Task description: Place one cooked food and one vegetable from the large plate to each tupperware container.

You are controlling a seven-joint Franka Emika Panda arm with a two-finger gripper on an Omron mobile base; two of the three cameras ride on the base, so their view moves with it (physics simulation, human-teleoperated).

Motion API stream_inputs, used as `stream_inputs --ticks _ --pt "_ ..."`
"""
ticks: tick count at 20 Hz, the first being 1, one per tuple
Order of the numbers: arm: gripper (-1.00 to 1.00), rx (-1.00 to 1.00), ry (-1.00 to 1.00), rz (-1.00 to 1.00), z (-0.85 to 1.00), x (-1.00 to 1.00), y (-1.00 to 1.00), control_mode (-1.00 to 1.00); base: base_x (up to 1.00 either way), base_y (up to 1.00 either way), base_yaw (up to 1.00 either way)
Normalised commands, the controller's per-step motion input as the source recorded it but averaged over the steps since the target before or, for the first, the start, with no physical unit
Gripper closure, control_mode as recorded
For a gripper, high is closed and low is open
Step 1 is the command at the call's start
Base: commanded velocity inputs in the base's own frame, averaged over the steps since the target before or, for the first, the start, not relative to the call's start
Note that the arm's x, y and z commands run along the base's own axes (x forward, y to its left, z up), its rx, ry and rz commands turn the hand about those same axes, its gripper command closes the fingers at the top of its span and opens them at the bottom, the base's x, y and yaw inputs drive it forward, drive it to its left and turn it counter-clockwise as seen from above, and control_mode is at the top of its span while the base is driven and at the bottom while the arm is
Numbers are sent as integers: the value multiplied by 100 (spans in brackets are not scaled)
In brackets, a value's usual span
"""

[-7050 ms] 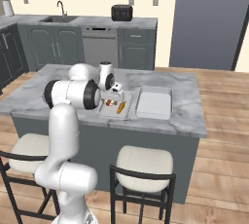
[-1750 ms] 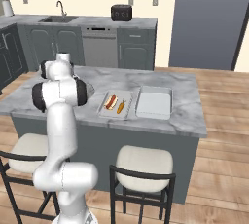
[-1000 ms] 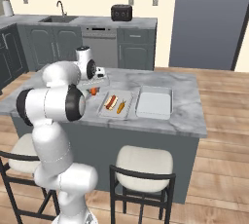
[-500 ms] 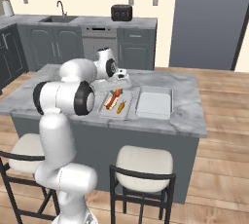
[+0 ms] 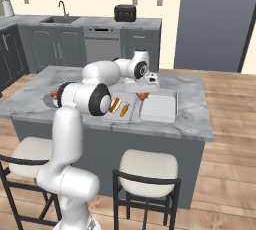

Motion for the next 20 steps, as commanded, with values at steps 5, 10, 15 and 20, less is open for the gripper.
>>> stream_inputs --ticks 5,10,15,20 --pt "100 2 2 8 -35 22 -52 -100 0 0 0" --pt "100 -2 -1 9 -24 35 -46 -100 0 0 0" --pt "100 -6 0 3 -34 0 -24 -100 0 0 0" --pt "100 0 0 0 -53 0 -21 -100 0 0 0"
